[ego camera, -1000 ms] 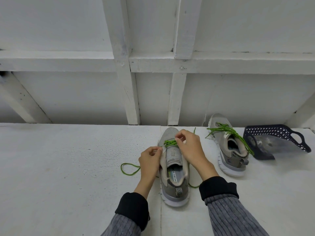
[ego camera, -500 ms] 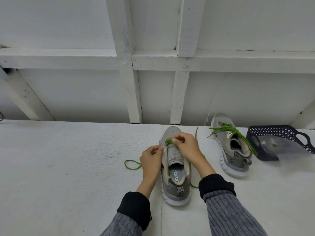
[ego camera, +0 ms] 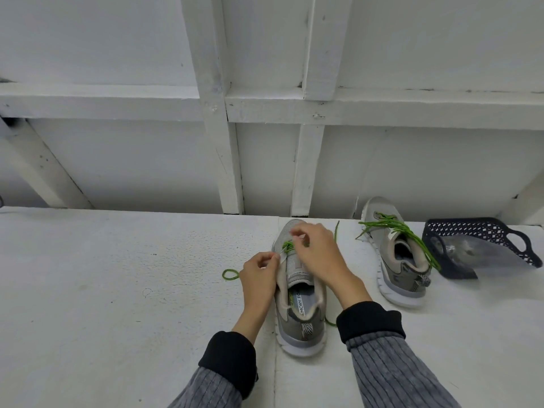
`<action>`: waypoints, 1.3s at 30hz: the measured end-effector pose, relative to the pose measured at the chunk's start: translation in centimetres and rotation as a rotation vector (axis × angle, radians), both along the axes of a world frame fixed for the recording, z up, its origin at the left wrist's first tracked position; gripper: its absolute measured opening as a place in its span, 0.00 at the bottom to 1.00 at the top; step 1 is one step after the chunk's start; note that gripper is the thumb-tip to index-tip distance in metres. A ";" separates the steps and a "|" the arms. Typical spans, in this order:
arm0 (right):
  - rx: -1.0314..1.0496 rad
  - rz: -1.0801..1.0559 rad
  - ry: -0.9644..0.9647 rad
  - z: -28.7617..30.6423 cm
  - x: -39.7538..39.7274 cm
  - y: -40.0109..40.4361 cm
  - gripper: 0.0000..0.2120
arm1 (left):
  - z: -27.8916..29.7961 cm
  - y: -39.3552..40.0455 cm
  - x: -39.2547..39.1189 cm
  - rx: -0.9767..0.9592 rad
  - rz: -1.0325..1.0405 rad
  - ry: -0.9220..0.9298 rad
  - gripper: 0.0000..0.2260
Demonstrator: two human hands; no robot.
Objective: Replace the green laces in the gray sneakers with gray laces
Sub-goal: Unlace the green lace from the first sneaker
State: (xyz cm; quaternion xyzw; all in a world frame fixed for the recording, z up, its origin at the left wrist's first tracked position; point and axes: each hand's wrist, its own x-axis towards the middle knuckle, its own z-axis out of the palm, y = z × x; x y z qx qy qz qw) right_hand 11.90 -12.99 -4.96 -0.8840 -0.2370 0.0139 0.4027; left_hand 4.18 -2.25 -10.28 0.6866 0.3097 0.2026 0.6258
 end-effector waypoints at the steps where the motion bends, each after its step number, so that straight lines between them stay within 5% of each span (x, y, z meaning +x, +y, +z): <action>1: -0.112 0.034 0.002 -0.4 0.0 0.2 0.09 | 0.0 0.0 0.0 -0.001 -0.001 -0.001 0.03; 4: -0.269 0.038 -0.035 -1.5 0.1 0.4 0.09 | 0.1 0.0 -0.1 0.004 -0.007 -0.006 0.03; 8: -0.222 -0.011 0.008 -1.7 0.2 0.7 0.07 | 0.2 0.0 -0.1 0.008 -0.005 -0.007 0.04; 12: 0.086 -0.063 0.156 -1.0 0.2 0.2 0.05 | 0.0 0.0 0.0 0.021 0.000 0.009 0.03; 17: 0.726 -0.020 0.415 2.3 -0.5 -1.3 0.08 | 0.1 0.0 -0.1 0.023 0.007 0.017 0.04; 19: 0.777 -0.044 0.407 3.0 -0.3 -1.7 0.08 | 0.2 -0.1 -0.1 0.021 0.004 0.021 0.04; 23: 0.461 -0.123 0.231 2.3 0.3 -1.5 0.06 | 0.0 0.0 -0.2 0.023 -0.006 0.043 0.04; 28: -0.277 -0.022 0.105 0.7 -0.2 -0.7 0.08 | -0.1 0.0 -0.1 0.026 -0.005 0.039 0.03; 33: -0.341 -0.079 0.066 0.2 -0.3 -0.2 0.06 | -0.2 0.1 -0.1 0.031 -0.010 0.045 0.03; 35: -0.179 -0.032 0.127 0.2 -0.1 -0.3 0.06 | -0.2 0.2 -0.1 0.028 -0.010 0.045 0.03; 39: 0.470 -0.036 0.323 1.6 0.0 -1.0 0.07 | 0.0 0.1 -0.2 0.036 -0.004 0.040 0.03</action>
